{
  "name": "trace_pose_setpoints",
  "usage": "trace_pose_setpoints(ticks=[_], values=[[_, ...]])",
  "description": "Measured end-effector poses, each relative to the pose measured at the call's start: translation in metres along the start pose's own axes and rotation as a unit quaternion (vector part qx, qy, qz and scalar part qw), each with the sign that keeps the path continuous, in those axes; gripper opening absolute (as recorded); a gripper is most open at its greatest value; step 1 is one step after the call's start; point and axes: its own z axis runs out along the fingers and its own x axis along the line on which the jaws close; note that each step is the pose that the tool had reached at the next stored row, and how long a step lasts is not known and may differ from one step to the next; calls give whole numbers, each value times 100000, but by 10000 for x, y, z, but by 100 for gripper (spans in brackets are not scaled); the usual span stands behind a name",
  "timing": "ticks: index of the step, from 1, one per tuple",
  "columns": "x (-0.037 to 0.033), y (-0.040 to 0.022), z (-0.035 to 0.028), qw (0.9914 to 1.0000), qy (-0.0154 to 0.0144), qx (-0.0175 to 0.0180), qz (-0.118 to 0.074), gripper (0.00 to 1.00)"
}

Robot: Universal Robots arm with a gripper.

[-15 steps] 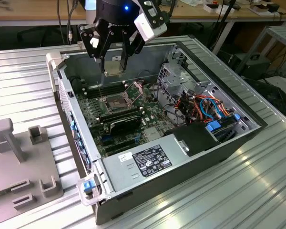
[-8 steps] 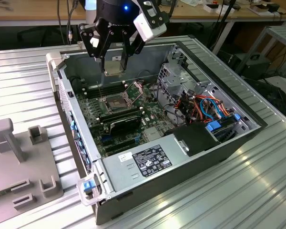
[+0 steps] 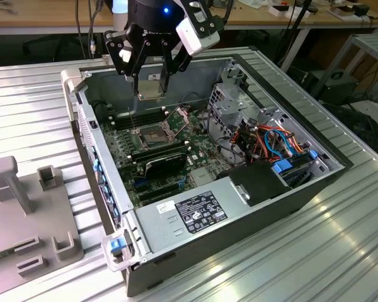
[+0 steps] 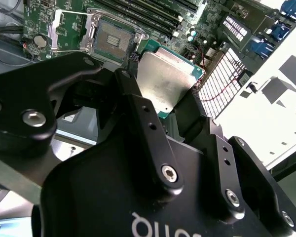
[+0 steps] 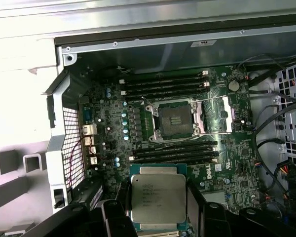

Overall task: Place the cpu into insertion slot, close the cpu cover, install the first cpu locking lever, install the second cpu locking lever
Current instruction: 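Place the cpu into insertion slot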

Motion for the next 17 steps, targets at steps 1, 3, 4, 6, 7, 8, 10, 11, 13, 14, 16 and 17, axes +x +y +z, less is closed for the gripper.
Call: trace_pose_setpoints(ticks=[1, 3, 4, 6, 7, 8, 10, 11, 13, 14, 16, 17], values=[[0, 0, 0, 100000, 0, 0, 1, 55], [0, 0, 0, 100000, 3, 1, 5, 55], [0, 0, 0, 100000, 0, 0, 6, 55], [0, 0, 0, 100000, -2, 1, 37, 55], [0, 0, 0, 100000, -4, 3, 120, 55], [0, 0, 0, 99999, -16, 7, 338, 55], [0, 0, 0, 99995, -45, 25, 1029, 55], [0, 0, 0, 99991, -59, 29, 1306, 55], [0, 0, 0, 99986, -77, 39, 1660, 55], [0, 0, 0, 99983, -83, 43, 1850, 55], [0, 0, 1, 99982, -86, 44, 1917, 55], [0, 0, 2, 99981, -87, 45, 1934, 55]])
